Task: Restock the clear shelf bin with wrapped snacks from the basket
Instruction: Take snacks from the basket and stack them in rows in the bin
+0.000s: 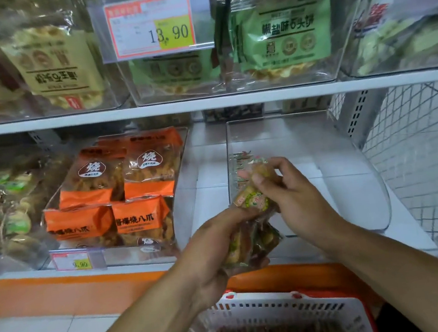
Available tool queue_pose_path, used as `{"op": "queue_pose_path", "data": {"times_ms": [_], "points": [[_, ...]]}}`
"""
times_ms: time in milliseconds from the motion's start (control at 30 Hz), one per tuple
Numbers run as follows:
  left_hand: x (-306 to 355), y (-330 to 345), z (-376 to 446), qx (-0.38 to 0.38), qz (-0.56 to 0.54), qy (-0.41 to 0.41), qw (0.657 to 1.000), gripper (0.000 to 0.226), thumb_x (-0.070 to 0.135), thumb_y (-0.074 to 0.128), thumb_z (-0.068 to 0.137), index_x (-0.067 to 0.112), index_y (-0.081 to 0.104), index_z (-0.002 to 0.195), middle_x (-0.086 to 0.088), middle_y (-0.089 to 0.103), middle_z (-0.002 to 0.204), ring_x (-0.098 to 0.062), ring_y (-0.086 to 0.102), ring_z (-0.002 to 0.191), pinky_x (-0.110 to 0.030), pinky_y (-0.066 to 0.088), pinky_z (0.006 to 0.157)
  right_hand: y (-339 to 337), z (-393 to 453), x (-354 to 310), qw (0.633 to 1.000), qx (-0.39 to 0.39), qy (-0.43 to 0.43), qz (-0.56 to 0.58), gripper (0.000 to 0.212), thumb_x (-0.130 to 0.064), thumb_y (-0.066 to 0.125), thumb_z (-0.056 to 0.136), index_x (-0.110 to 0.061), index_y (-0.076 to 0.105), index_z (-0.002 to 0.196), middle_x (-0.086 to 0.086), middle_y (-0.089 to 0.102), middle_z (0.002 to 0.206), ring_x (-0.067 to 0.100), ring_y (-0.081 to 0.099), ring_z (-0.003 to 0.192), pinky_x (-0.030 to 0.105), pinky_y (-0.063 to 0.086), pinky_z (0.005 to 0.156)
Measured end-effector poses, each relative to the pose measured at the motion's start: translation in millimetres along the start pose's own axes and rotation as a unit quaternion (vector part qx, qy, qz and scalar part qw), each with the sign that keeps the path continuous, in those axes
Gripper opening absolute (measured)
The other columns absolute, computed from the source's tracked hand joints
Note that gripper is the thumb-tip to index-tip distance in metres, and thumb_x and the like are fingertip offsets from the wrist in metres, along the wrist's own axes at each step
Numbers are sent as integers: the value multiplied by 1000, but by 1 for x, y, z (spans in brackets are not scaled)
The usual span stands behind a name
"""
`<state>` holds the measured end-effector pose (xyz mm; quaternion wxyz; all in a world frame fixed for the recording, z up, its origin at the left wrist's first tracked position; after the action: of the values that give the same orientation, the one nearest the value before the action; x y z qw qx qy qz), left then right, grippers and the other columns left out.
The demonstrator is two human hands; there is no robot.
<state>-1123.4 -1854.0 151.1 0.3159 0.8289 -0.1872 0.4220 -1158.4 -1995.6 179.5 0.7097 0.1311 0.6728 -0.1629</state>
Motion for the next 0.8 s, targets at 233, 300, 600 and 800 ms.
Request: {"op": "queue_pose_path", "data": {"times_ms": [233,300,600,800], "points": [[9,-5,-9,31,15,84,996,33,27,78,79,12,77,109,-25,71,114,-30,71,87,-37,58,67,-29,-4,-19,999,-4,19,35,19,-20,61,97,-25,78,104,-5,74,91,6,64,77,27,48,60],[14,-8,-12,48,46,110,992,25,23,73,87,7,76,106,-28,70,109,-29,71,83,-37,58,66,-24,-7,-18,989,-58,62,122,23,-9,59,95,-17,78,105,4,71,90,10,62,72,24,47,55],[16,-20,-13,69,129,151,978,16,29,77,86,21,79,100,-11,78,96,-23,75,81,-43,63,71,-17,-15,-14,990,-64,76,100,27,-6,65,89,-15,74,113,5,75,95,13,68,80,22,54,64],[19,-23,-15,88,152,207,963,37,49,78,75,25,80,102,-10,77,102,-21,76,93,-40,59,79,-10,-24,-6,982,-129,138,10,18,-20,64,95,-22,80,103,3,77,102,8,70,89,25,55,72]]}}
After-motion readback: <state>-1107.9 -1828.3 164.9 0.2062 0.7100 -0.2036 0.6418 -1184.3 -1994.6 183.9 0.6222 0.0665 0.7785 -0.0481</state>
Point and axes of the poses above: each hand's wrist, its own z-axis towards the middle knuckle, its own y-axis out of the palm, x = y × z, the point moved 5 cm from there along z, towards the middle knuckle
